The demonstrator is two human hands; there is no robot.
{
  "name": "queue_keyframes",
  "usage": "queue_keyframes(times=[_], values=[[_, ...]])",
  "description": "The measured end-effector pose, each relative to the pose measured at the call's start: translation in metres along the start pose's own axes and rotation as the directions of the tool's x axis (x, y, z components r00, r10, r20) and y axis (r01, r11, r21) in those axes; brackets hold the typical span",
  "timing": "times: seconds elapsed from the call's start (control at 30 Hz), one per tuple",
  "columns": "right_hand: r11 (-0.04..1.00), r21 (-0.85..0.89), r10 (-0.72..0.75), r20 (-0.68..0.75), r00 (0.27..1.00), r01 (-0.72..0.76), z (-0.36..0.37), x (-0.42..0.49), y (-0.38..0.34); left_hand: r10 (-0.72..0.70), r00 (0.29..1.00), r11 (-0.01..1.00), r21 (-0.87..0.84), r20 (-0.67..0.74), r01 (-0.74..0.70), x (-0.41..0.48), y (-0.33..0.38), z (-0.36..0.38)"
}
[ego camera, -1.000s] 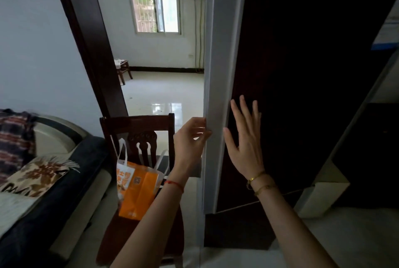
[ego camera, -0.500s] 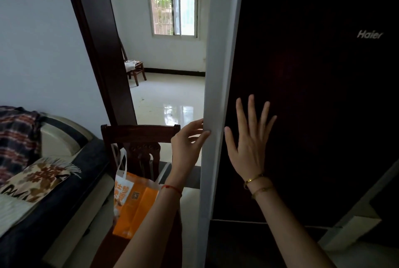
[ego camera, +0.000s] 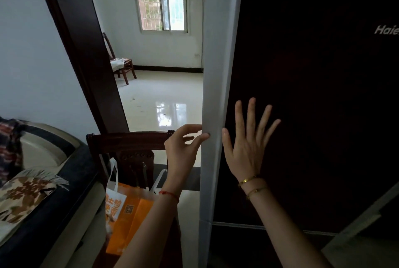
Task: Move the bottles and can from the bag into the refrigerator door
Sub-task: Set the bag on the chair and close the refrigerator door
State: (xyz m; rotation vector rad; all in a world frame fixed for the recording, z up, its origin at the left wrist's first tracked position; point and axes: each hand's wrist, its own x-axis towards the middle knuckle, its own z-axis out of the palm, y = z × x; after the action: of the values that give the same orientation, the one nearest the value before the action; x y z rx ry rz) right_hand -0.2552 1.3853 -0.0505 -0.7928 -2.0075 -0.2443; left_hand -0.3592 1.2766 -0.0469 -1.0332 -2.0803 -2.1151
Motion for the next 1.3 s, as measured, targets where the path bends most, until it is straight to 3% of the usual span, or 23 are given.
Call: queue_keyframes(times=[0.3, 0.5, 0.6, 0.83, 1.3], values=[[0.998, -0.069, 0.006, -0.054, 0.999, -0.009, 0.016, 0.003, 0.001, -0.06, 0.996, 0.998, 0.001, 0.068, 0.06, 0.015, -0.01, -0.005], [0.996, -0.09, 0.01, -0.061, 0.998, -0.015, 0.018, 0.002, 0.0, -0.023, 0.962, 0.995, -0.092, 0.271, 0.049, 0.019, -0.011, -0.014], [0.995, -0.103, 0.012, -0.058, 0.998, -0.018, 0.019, 0.003, -0.001, -0.029, 0.95, 0.984, -0.16, 0.312, 0.083, 0.016, -0.01, -0.016], [0.992, -0.123, 0.023, -0.034, 0.999, -0.027, 0.017, 0.002, -0.002, -0.051, 0.927, 0.987, -0.12, 0.372, 0.103, 0.013, -0.013, -0.018], [0.985, -0.157, 0.092, 0.169, 0.981, -0.065, -0.025, 0.001, -0.016, -0.066, 0.906, 0.98, -0.145, 0.418, 0.138, -0.015, 0.005, -0.057]])
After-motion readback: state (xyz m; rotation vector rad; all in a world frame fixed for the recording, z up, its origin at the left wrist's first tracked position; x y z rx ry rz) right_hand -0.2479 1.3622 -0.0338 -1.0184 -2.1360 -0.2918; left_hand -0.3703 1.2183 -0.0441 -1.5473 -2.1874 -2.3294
